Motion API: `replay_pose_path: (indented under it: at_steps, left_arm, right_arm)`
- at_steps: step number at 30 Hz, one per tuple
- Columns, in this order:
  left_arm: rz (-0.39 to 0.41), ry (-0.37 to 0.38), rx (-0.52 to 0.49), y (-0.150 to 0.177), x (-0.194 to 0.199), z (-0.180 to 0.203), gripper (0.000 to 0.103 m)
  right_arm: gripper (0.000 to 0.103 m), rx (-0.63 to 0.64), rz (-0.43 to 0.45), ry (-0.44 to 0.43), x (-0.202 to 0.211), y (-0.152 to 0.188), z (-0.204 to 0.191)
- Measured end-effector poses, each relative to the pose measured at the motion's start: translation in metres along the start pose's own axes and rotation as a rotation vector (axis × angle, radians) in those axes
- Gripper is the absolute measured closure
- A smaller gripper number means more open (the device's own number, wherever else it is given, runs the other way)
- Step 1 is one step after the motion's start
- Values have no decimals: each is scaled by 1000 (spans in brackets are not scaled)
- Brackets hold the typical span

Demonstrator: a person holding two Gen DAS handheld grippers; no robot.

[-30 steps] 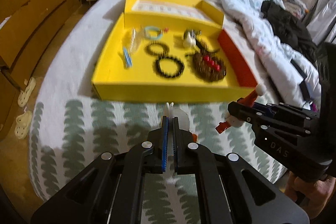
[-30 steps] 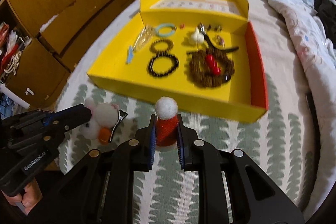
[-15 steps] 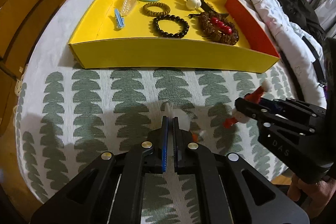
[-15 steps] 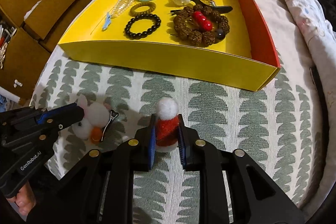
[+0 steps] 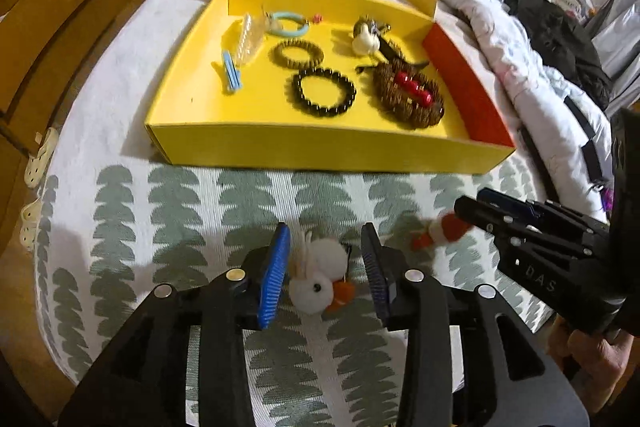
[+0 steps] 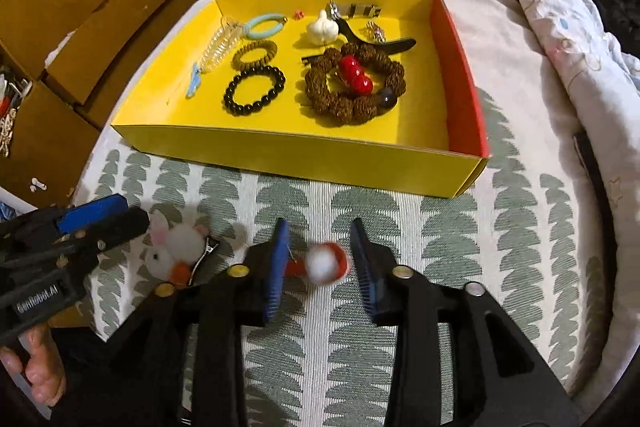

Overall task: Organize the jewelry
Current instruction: 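Lower both held items onto the bed beside the box and open both tools, then move the right tool to the red bead pendant while the left tool approaches the blue clip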

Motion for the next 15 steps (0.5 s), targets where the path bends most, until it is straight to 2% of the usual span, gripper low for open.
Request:
replay_pose_path:
  at_steps: [2,7,15]
  left_arm:
    - [13,2,10,-5,4,-2,61]
    - [40,8,39,-22,9,-7,60]
    - [106,32,89,-60,14,-20,51]
  right_arm:
    - [58,-4,13,-6,5,-2,0]
    - [57,-26,70,-28,18,-14,5]
    - [57,-62,169,-99,35,-55,15]
Point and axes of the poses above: each gripper's, at about its wrist camera, not at the fingertips, and x roughly against the way its jaws point, z to its right, y to its underside, the point moved 10 cm from there along -x, roughly the way its jaws point, and after that the axes turned 4 degrees about -y, right-handed, at the moved point
